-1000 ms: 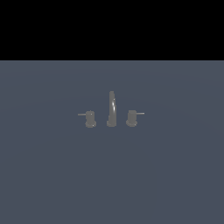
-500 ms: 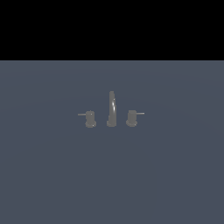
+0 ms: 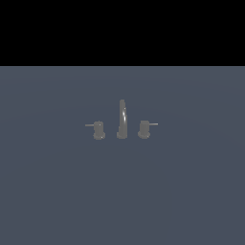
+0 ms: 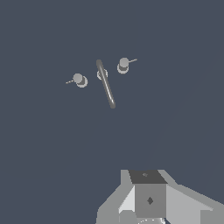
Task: Turn on the faucet by rotating a designated handle.
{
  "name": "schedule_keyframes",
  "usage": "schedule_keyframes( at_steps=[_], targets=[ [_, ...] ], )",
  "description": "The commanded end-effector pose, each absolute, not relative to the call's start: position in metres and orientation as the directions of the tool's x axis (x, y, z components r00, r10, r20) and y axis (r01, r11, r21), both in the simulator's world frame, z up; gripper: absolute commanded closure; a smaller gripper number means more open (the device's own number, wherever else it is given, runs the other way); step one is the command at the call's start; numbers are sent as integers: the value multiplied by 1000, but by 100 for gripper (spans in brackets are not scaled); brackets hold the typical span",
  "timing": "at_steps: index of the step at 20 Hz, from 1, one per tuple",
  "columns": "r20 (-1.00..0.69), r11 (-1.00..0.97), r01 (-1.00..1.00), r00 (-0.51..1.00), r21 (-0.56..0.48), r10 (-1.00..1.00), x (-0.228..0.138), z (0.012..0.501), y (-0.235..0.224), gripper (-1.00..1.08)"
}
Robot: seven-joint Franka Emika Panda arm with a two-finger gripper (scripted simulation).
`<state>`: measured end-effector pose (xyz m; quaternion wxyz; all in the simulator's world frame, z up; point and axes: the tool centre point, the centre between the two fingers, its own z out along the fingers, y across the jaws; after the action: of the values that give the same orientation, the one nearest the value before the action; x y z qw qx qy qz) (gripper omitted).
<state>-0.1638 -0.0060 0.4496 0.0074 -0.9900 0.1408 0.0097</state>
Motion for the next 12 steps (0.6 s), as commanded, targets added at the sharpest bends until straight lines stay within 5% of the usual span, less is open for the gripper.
schedule_keyframes(
  at_steps=[1,12],
  targets=[
    [-21,-940,-341,940,-10,-341,-143,440,-10,108],
    [-17,-803,-596,803,-3,-596,-58,381,-33,108]
  ],
)
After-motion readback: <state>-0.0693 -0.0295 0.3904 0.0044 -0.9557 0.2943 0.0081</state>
